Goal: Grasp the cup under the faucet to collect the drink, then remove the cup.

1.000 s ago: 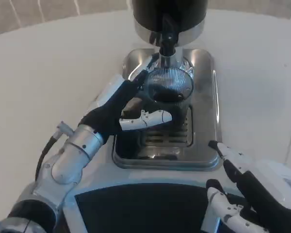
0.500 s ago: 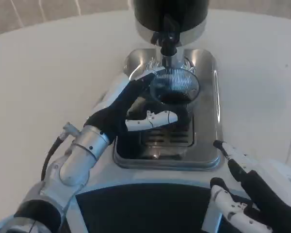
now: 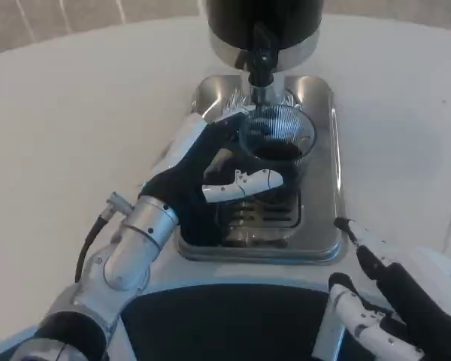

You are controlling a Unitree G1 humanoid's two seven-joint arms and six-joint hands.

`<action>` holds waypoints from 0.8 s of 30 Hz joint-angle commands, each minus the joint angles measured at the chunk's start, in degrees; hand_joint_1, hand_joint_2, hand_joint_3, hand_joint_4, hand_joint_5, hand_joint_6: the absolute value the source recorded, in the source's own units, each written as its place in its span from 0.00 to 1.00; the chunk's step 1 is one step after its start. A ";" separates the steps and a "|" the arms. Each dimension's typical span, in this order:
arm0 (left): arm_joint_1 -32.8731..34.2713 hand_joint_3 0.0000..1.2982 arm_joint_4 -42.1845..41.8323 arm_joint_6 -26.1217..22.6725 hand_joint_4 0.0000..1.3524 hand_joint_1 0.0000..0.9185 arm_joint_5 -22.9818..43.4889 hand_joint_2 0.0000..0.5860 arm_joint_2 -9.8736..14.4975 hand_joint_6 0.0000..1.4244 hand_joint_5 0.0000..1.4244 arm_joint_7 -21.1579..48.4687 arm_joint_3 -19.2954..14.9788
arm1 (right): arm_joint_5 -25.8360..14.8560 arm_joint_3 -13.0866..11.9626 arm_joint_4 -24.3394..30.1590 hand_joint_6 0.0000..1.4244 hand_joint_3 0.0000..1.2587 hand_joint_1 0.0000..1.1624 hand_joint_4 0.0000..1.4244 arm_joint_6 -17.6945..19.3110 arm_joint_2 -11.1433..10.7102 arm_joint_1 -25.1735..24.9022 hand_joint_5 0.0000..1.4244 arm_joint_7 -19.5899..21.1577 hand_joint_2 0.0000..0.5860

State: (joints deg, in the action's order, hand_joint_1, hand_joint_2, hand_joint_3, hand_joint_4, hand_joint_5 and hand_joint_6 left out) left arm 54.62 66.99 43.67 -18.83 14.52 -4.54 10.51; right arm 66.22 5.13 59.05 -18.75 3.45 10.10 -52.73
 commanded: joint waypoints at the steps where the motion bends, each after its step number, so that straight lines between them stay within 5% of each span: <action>1: -1.00 0.29 0.15 -1.28 0.29 0.51 -1.42 0.18 -0.65 0.26 0.29 -2.17 0.67 | 0.54 0.49 -0.46 0.00 0.00 0.06 0.00 -0.85 0.23 -0.50 0.00 0.09 1.00; 12: -2.00 0.47 -0.19 -1.34 0.44 0.51 -3.13 0.18 -1.09 0.35 0.51 -8.64 0.51 | 1.70 0.66 -1.69 0.00 0.01 0.14 0.00 -1.88 -0.17 -2.53 0.00 -0.34 1.00; 18: -2.89 0.65 -0.53 -0.75 0.67 0.57 -3.31 0.15 -1.20 0.70 0.79 -13.32 0.00 | 1.79 0.67 -2.57 0.00 0.02 0.15 0.00 -2.45 -0.35 -3.44 0.00 -0.02 1.00; 24: -3.56 0.76 -1.04 0.07 0.77 0.59 -3.77 0.13 -0.84 0.84 0.93 -17.60 -0.85 | 1.76 0.79 -4.00 0.01 0.02 0.16 0.00 -2.60 -0.59 -4.53 0.00 0.54 1.00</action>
State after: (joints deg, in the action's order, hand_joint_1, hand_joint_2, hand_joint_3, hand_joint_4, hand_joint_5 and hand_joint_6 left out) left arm 52.21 66.38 43.09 -22.70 12.96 -20.40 10.15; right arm 68.11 5.74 55.72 -21.03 3.00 6.02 -52.72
